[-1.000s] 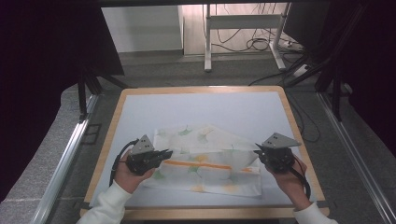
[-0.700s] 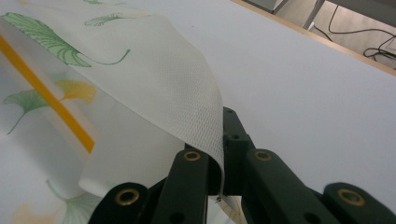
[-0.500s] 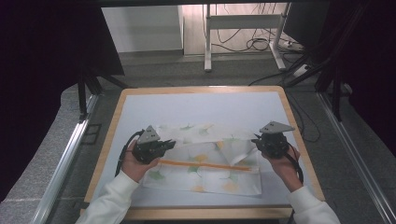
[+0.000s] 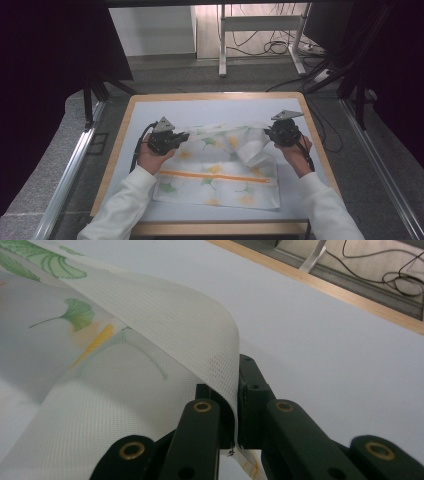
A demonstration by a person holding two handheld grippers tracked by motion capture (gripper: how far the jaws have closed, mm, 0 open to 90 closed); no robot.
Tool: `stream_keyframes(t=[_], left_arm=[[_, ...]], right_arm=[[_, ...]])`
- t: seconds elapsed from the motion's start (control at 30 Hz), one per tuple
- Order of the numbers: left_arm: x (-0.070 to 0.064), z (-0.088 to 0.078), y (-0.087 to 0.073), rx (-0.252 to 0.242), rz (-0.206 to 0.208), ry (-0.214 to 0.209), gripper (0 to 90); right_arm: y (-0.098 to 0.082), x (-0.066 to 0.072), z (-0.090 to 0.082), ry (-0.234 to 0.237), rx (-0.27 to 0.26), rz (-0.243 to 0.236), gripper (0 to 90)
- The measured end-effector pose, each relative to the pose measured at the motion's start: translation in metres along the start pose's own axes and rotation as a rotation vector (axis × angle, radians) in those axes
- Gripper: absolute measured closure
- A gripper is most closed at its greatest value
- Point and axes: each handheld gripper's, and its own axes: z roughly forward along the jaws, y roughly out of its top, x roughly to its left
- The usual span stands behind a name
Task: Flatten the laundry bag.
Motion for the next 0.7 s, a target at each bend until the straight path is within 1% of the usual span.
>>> stream_keyframes(t=[0.07,0.1,0.2,0.4,0.47,0.53,0.57,0.67,0.7], left_arm=[[0.004,0.005,0.001,0.007,-0.002,0.004,86.5],[0.006,0.008,0.001,0.01,-0.005,0.006,86.4],[0.011,0.017,-0.002,0.026,-0.022,0.003,86.5],[0.018,0.026,-0.005,0.044,-0.03,0.014,86.3],[0.022,0.03,-0.004,0.063,-0.024,0.023,86.2],[0.027,0.033,-0.001,0.078,-0.027,0.023,86.2],[0.029,0.034,0.001,0.077,-0.032,0.028,86.1],[0.039,0.04,0.008,0.084,-0.043,0.039,85.4],[0.042,0.042,0.01,0.088,-0.047,0.041,84.9]], right_arm=[[0.002,-0.005,0.009,-0.001,0.002,0.017,86.7],[0.002,-0.007,0.014,0.001,0.012,0.028,86.6],[0.001,-0.012,0.027,-0.002,0.028,0.046,86.0],[-0.004,-0.017,0.042,0.008,0.041,0.07,85.6],[-0.004,-0.019,0.046,0.014,0.039,0.079,85.6],[-0.004,-0.021,0.049,0.018,0.037,0.087,85.5],[-0.003,-0.023,0.052,0.019,0.037,0.09,85.2],[0.001,-0.027,0.056,0.009,0.026,0.097,84.4],[0.006,-0.032,0.06,0.003,0.026,0.107,81.9]])
